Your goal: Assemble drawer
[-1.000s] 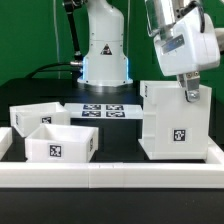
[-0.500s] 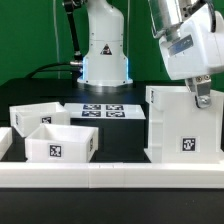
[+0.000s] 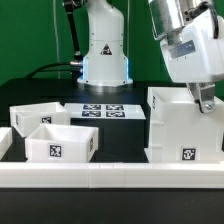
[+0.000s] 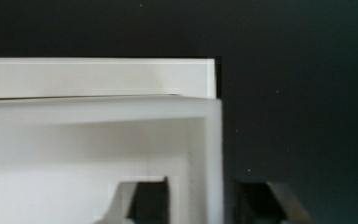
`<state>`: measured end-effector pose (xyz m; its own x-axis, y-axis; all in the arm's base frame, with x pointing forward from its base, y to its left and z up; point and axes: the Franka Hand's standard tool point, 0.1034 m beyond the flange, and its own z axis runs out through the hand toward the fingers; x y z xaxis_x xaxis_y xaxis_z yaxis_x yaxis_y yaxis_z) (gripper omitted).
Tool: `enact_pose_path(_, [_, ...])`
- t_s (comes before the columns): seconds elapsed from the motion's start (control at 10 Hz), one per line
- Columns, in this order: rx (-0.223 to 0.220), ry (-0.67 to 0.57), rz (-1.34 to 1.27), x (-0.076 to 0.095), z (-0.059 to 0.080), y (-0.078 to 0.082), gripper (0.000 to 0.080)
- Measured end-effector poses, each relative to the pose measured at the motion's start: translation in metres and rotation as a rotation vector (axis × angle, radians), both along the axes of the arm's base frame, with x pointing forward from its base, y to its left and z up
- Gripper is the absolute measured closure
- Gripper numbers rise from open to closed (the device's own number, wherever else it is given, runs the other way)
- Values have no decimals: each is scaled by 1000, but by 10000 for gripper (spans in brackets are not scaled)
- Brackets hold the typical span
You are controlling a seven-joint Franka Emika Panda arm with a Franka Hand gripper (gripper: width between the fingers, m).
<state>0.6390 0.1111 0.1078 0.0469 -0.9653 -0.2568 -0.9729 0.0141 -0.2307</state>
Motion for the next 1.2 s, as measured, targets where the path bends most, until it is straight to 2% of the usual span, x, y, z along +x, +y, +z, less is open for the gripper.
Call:
enact_pose_path(0.1, [0, 0, 1, 0, 0, 0, 491])
enact_pose_path(0.2, [-16, -13, 72, -2, 0, -2, 491])
enact_pose_path(0.3, [-32, -23, 164, -7, 3, -6, 308])
enact_pose_path(0.4, [-44, -34, 240, -13, 6, -11, 202])
enact_pose_path(0.5, [-61, -54, 340, -17, 12, -17, 202])
enact_pose_path(0.6, [-80, -80, 434, -22, 21, -25, 160])
enact_pose_path(0.8, [-98, -122, 599, -32, 40, -42, 153])
enact_pose_path(0.9, [-101, -127, 603, -32, 43, -45, 151])
enact_pose_path(1.2, [-111, -127, 668, -35, 40, -46, 151])
